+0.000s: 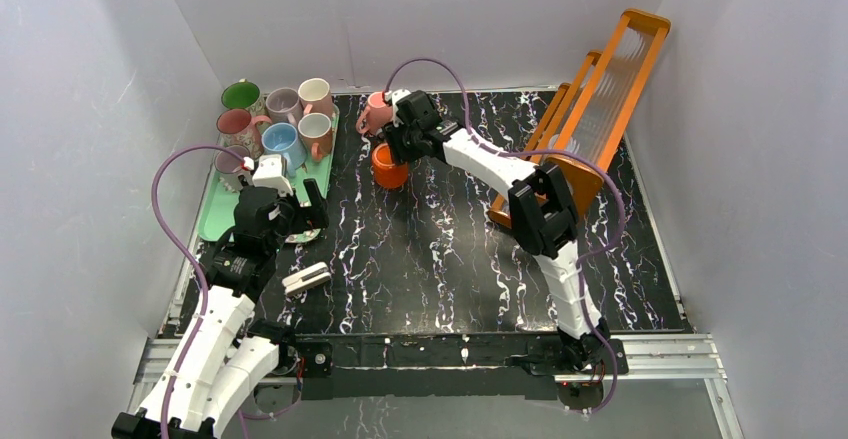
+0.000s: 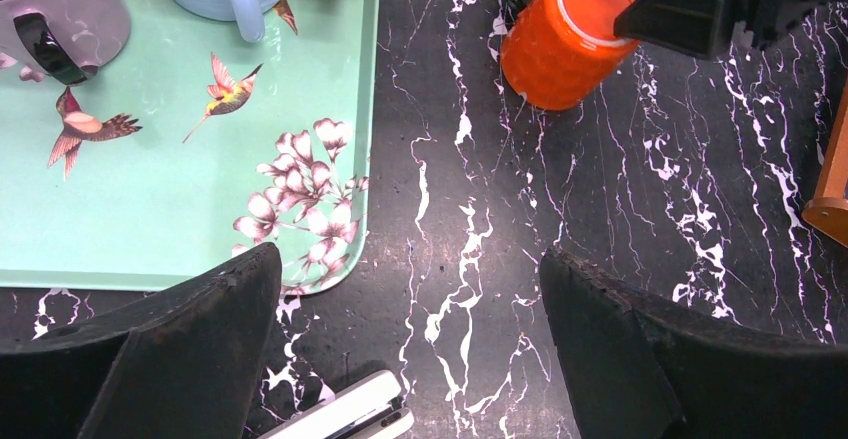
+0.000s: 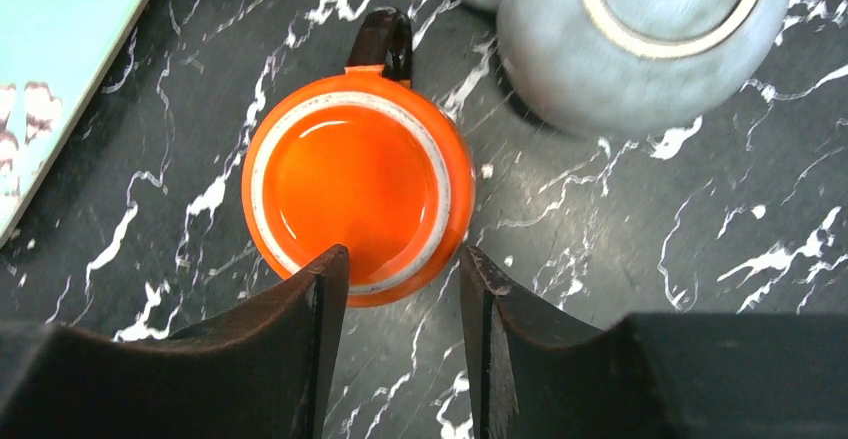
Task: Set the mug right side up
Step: Move the cup to the center of the board, then turn over the cup at the center of the board.
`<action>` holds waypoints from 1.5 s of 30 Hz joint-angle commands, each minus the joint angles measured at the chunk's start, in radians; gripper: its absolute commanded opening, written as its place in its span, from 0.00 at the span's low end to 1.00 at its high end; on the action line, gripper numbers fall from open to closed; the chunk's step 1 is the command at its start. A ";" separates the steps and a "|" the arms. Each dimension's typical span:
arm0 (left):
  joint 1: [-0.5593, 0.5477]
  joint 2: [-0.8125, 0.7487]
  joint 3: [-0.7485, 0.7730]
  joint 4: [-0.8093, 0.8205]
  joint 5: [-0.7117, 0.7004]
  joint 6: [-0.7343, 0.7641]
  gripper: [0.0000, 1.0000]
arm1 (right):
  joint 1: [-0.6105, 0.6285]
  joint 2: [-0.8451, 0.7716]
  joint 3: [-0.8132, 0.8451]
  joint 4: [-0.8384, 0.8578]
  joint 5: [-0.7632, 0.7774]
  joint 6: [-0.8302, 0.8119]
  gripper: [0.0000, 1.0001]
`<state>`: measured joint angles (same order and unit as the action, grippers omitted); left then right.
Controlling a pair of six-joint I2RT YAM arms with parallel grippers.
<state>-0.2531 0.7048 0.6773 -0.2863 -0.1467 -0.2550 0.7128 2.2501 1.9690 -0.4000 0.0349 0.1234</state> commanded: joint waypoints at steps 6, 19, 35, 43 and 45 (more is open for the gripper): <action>-0.006 -0.016 0.028 -0.010 -0.016 -0.001 0.98 | 0.031 -0.158 -0.241 -0.166 -0.068 -0.023 0.51; -0.005 -0.030 0.030 -0.011 -0.034 -0.001 0.98 | 0.031 -0.332 -0.298 -0.275 -0.138 0.005 0.56; -0.006 -0.052 0.035 -0.022 -0.073 -0.007 0.98 | 0.053 -0.073 0.158 -0.461 -0.142 -0.017 0.58; -0.006 -0.059 0.035 -0.024 -0.077 -0.006 0.98 | 0.065 0.059 0.321 -0.531 -0.144 -0.084 0.58; -0.006 -0.061 0.035 -0.024 -0.081 -0.007 0.98 | 0.066 0.084 0.351 -0.554 -0.137 -0.106 0.58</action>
<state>-0.2531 0.6586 0.6785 -0.2974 -0.2028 -0.2592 0.7734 2.3039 2.2353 -0.8860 -0.1009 0.0772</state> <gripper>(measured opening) 0.983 0.581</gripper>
